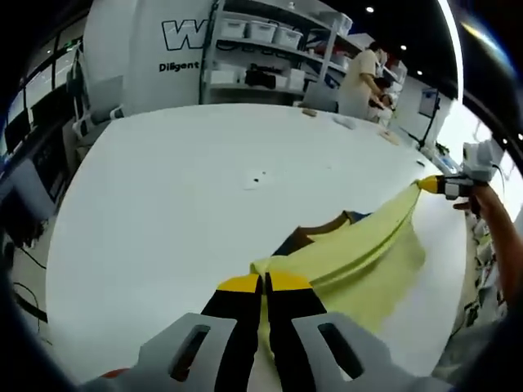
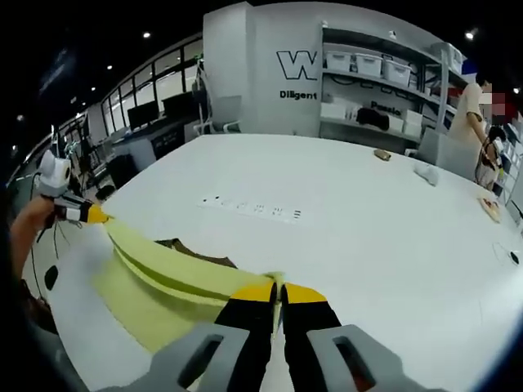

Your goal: Fold the garment on the visible template until the final outline fits inside the template.

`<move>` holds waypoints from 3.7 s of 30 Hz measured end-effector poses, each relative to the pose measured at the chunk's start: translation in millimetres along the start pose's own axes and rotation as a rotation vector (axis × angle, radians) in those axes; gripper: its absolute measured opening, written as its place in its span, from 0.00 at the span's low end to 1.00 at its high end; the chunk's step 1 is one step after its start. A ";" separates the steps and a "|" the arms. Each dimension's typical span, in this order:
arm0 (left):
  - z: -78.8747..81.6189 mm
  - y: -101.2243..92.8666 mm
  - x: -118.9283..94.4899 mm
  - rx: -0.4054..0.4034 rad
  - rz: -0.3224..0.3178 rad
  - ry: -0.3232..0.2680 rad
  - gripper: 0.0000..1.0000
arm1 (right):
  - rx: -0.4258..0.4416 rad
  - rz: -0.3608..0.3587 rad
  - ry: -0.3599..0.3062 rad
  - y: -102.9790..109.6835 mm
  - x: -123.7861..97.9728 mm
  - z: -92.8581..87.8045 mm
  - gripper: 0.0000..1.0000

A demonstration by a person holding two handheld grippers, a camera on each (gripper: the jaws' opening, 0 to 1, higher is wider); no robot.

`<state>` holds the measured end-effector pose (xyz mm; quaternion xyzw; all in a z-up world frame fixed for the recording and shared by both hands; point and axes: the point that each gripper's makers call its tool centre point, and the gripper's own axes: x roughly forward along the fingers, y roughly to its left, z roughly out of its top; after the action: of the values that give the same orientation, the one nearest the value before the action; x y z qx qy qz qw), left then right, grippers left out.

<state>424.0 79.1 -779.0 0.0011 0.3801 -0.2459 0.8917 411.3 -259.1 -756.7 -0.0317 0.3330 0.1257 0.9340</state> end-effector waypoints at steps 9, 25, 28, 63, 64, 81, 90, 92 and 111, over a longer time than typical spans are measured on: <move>-10.7 11.4 28.9 -0.015 0.010 0.011 0.00 | 0.016 -0.012 0.049 -8.7 31.6 -26.7 0.00; -24.5 20.9 60.8 -0.041 0.045 -0.036 0.00 | -0.031 -0.070 0.065 -19.0 66.3 -48.2 0.00; -26.7 21.1 63.3 -0.034 0.053 -0.039 0.00 | -0.050 -0.078 0.077 -18.2 69.5 -53.9 0.00; -21.1 15.9 29.3 0.064 0.128 -0.152 0.00 | -0.152 -0.084 -0.035 0.0 39.4 -46.9 0.01; -22.4 11.9 27.3 0.062 0.124 -0.158 0.00 | -0.157 -0.079 -0.032 2.7 39.6 -47.7 0.00; -40.2 9.3 53.3 0.070 0.100 -0.110 0.00 | -0.164 -0.031 0.014 19.2 48.6 -75.5 0.00; -44.1 14.6 65.6 0.058 0.104 -0.089 0.00 | -0.163 -0.043 0.021 12.4 62.3 -79.0 0.00; -43.6 13.8 67.6 0.060 0.102 -0.089 0.00 | -0.166 -0.041 0.026 12.4 66.5 -81.6 0.00; -17.6 22.3 81.5 0.022 0.101 -0.153 0.00 | -0.156 -0.017 -0.076 10.2 87.9 -42.3 0.00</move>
<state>469.9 66.4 -850.9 0.0113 0.3076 -0.2039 0.9293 448.4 -236.5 -844.6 -0.1024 0.2865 0.1442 0.9416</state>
